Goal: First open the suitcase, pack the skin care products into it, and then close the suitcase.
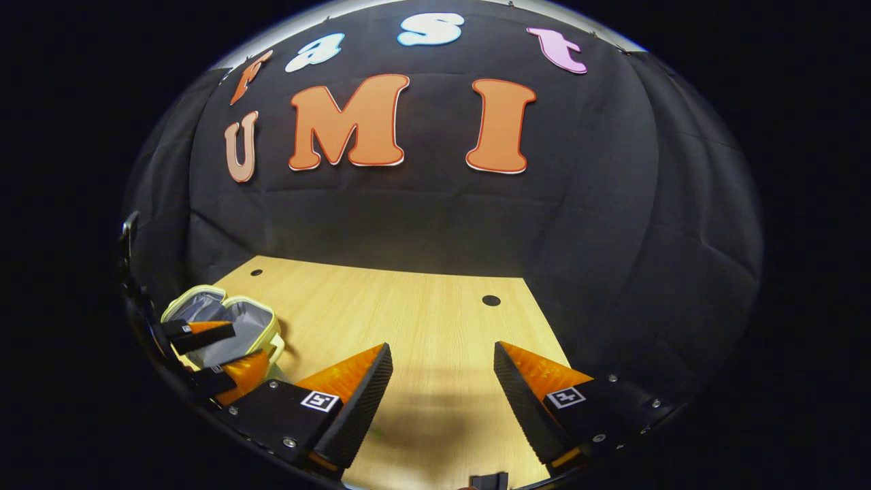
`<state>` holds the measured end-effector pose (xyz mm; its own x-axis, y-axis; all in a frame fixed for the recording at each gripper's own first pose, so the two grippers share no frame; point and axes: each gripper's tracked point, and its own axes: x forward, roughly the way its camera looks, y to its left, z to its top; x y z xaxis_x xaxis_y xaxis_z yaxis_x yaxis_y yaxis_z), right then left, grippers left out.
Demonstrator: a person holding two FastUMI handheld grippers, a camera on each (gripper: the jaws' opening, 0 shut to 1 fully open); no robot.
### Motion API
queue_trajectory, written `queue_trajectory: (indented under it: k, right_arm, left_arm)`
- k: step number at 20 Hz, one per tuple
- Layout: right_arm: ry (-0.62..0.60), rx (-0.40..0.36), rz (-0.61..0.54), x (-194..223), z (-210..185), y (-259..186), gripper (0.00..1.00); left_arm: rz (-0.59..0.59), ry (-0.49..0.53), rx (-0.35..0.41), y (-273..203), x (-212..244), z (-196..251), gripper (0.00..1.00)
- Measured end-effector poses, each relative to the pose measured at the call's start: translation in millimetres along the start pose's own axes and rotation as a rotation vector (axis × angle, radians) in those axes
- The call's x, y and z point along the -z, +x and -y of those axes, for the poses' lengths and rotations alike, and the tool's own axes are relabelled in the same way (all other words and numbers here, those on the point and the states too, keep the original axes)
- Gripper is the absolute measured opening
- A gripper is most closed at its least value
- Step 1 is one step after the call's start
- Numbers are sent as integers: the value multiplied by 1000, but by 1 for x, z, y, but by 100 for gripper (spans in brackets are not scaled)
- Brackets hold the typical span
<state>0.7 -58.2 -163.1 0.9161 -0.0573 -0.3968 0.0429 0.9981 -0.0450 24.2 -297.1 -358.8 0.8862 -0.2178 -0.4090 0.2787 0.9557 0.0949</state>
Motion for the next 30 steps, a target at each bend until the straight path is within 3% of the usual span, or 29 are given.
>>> queue_trajectory:
  k: [8,11,12,13,16,21,26,30]
  right_arm:
    - [-10,16,-40,17,24,8,95]
    - [-4,28,-48,20,30,10,95]
    - [3,28,-49,20,30,11,95]
    - [5,28,-53,22,30,11,95]
    - [8,24,-45,18,23,10,95]
    - [47,15,-32,12,7,4,95]
    - [96,21,-13,2,-17,-5,95]
    - [142,42,-9,2,-37,-8,95]
  left_arm:
    - [-163,38,20,39,86,30,98]
    - [-167,86,13,40,90,32,43]
    - [-158,99,19,49,93,34,42]
    - [-174,99,24,51,93,34,36]
    - [-218,49,54,38,89,33,36]
    - [-267,-3,125,-3,44,10,36]
    - [-387,-69,170,-44,20,-58,36]
    - [-500,-46,153,-61,25,-134,36]
